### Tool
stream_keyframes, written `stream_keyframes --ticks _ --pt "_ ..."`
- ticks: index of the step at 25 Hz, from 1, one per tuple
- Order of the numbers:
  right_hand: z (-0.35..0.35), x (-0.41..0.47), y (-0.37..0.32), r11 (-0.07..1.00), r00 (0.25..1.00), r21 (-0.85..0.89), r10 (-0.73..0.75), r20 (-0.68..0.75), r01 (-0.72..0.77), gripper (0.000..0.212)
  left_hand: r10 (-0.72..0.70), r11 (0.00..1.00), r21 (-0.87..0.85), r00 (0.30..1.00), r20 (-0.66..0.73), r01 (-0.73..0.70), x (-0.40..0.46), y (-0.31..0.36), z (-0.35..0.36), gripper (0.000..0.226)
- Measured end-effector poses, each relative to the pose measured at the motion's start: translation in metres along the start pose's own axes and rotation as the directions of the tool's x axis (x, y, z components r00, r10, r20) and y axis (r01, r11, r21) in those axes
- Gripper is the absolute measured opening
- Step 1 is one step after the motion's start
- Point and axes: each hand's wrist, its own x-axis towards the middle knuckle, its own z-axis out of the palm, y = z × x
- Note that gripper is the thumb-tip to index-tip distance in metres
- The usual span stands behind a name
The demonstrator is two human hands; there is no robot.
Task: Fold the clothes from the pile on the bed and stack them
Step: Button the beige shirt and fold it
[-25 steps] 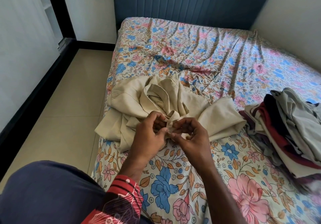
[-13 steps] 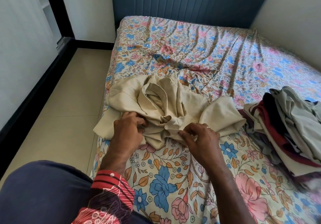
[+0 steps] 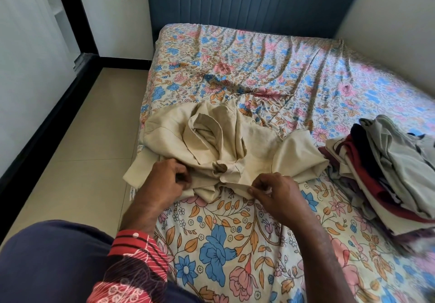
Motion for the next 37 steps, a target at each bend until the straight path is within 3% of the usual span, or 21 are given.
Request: stream_keyframes --ticks 3,6,9,12,15,20,23,29,35,37 --pt "0.0 0.0 -0.003 0.999 1.0 -0.052 0.015 0.012 -0.014 0.014 0.068 0.996 -0.056 0.995 -0.074 -0.072 -0.003 0.01 0.009 0.022" --pt "-0.001 -0.001 -0.016 0.994 0.987 0.105 0.059 -0.15 -0.043 0.02 0.081 0.933 -0.339 0.988 -0.128 -0.121 -0.014 0.035 0.023 0.012" --pt "0.005 -0.008 -0.04 0.955 0.933 0.29 0.159 -0.322 -0.063 0.031 -0.068 0.879 -0.476 0.983 -0.17 -0.022 -0.028 0.06 0.051 0.006" --pt "0.028 -0.027 -0.06 0.874 0.925 0.485 0.21 -0.316 -0.033 0.028 -0.254 0.744 -0.664 0.953 -0.167 0.082 -0.047 0.074 0.07 0.004" --pt "0.044 -0.034 -0.065 0.764 0.945 0.645 0.191 -0.264 0.026 0.015 -0.33 0.611 -0.785 0.935 -0.129 0.107 -0.054 0.071 0.073 0.007" --pt "0.047 -0.033 -0.06 0.627 0.943 0.774 0.196 -0.268 0.089 0.008 -0.333 0.528 -0.844 0.938 -0.099 0.098 -0.056 0.073 0.068 0.01" --pt "0.05 -0.032 -0.059 0.68 0.923 0.728 0.215 -0.32 0.094 0.007 -0.324 0.477 -0.872 0.944 -0.054 0.114 -0.055 0.074 0.071 0.01" --pt "0.056 -0.03 -0.054 0.675 0.932 0.733 0.204 -0.299 0.088 0.009 -0.292 0.608 -0.791 0.946 -0.143 0.068 -0.052 0.07 0.071 0.012" --pt "0.059 -0.028 -0.052 0.71 0.959 0.698 0.13 -0.254 0.089 0.01 -0.344 0.519 -0.824 0.938 0.039 0.225 -0.046 0.062 0.074 0.009" --pt "0.061 -0.027 -0.051 0.718 0.961 0.69 0.119 -0.249 0.09 0.009 -0.335 0.537 -0.802 0.939 0.081 0.261 -0.043 0.061 0.075 0.015"
